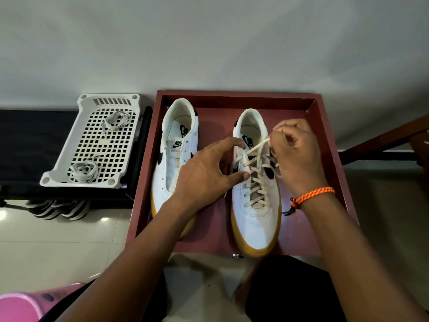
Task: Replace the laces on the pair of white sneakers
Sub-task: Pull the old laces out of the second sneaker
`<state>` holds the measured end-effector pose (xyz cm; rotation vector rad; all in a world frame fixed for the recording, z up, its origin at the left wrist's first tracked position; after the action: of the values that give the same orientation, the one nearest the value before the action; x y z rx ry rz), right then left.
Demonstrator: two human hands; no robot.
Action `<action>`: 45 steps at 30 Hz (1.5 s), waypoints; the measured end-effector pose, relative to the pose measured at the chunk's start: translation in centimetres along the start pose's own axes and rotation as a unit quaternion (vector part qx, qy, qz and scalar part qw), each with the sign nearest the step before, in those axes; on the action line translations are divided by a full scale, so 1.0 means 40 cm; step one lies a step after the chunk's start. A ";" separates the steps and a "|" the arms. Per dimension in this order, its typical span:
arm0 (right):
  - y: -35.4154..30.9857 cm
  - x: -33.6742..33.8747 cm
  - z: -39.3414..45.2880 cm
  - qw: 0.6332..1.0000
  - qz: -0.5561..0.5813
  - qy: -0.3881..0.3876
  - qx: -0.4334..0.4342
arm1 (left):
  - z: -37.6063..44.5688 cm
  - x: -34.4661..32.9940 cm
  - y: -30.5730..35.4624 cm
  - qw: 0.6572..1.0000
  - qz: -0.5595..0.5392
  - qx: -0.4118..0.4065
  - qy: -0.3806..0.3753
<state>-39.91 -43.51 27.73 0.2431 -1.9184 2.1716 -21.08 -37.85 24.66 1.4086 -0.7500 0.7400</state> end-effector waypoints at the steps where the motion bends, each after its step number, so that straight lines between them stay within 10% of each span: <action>1: -0.005 0.007 -0.003 1.000 -0.006 0.017 0.009 | -0.001 0.000 0.001 1.000 -0.002 0.000 0.000; 13: 0.018 -0.080 -0.047 0.964 -0.230 -0.122 0.059 | 0.000 0.000 0.002 1.000 -0.002 -0.005 0.005; 21: 0.005 -0.018 -0.008 0.992 0.098 -0.006 -0.077 | -0.001 0.004 0.004 1.000 0.008 0.000 -0.002; 28: -0.002 -0.042 -0.014 0.848 0.492 0.015 -0.198 | 0.001 0.003 0.000 1.000 -0.004 0.002 -0.003; 38: 0.054 -0.062 -0.024 0.682 0.663 0.011 -0.309 | -0.001 0.002 0.002 1.000 -0.007 -0.002 -0.003; 45: 0.084 -0.064 -0.032 0.705 0.629 0.035 -0.326 | -0.001 0.000 0.005 1.000 -0.002 -0.008 -0.002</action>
<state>-38.35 -42.79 23.66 -1.6954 -3.0494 1.5640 -21.24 -37.82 24.77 1.3968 -0.7553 0.7261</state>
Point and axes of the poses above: each hand's wrist, its own z-axis towards the middle knuckle, its own x-axis out of the back of the hand, y = z × x, the point moved 6 cm from there along z, towards the middle knuckle, and after that the axes turned 10 degrees about z, right-handed, at the moved point
